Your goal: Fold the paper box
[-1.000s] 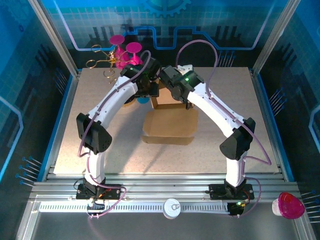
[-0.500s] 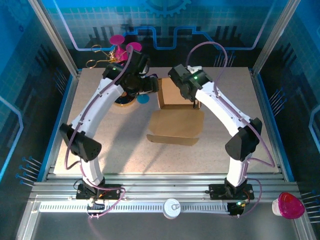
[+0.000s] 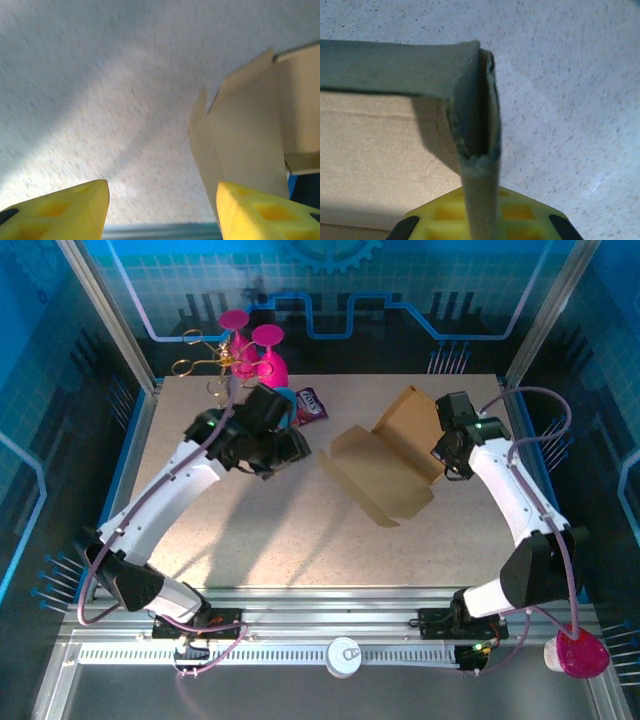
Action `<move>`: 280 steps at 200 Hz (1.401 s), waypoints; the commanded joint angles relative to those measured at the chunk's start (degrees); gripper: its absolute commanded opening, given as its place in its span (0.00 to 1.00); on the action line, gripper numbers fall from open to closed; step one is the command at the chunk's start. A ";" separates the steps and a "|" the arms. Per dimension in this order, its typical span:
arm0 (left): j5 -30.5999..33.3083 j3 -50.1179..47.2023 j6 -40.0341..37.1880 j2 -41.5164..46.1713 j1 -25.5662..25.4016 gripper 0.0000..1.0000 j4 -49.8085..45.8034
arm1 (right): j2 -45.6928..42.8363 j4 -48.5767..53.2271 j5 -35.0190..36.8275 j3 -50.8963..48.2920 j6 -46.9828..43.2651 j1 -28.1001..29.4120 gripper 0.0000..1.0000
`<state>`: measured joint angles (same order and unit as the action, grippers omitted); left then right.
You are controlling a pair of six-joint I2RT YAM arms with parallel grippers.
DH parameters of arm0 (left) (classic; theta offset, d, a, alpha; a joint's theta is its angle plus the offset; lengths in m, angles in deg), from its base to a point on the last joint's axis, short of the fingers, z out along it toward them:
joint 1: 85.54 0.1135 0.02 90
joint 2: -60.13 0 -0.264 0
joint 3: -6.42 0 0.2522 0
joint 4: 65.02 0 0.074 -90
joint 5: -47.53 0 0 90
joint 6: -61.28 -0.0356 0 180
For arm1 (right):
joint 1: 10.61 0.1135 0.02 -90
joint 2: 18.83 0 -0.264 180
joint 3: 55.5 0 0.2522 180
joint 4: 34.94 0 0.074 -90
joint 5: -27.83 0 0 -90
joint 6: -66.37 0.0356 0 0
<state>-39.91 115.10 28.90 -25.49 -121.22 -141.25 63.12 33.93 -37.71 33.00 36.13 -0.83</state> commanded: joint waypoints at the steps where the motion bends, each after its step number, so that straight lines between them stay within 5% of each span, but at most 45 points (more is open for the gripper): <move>1: -0.78 -2.19 12.00 -0.98 -4.25 0.62 4.56 | -2.48 -6.55 -3.09 -2.76 8.28 0.14 0.00; 116: -0.66 8.17 7.01 -17.27 -7.09 0.61 3.20 | -4.05 -7.39 -4.83 -8.29 14.93 1.44 0.00; 164: 4.91 9.59 3.48 -19.96 -7.05 0.39 2.40 | -4.15 -7.05 -5.31 -9.00 16.56 2.52 0.00; 182: 6.15 11.44 1.33 -21.51 -7.04 0.11 1.44 | -4.08 -6.86 -5.05 -9.06 16.62 3.35 0.00; 199: 8.17 14.26 -1.49 -23.15 -7.08 0.00 -1.54 | -4.03 -7.78 -6.27 -9.43 15.81 3.79 0.00; 227: 15.36 20.04 -10.25 -25.89 -6.88 0.00 -9.16 | -5.14 -8.52 -10.31 -8.12 9.52 4.13 0.65; 239: 17.10 21.62 -14.86 -26.50 -6.29 0.00 -11.19 | -6.57 -8.70 -11.61 -7.30 6.05 4.46 0.85; 257: 18.29 24.32 -21.35 -27.41 -5.17 0.00 -13.46 | -9.57 -9.48 -14.86 -6.98 2.16 4.69 0.97; 280: 20.39 30.45 -27.80 -29.69 -3.90 0.00 -18.16 | -14.56 -12.60 -17.92 -7.74 -1.74 5.11 1.00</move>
<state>-24.58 139.34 12.22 -53.10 -126.67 -151.46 53.98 24.84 -50.97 24.04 40.70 3.41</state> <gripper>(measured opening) 0.059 0.995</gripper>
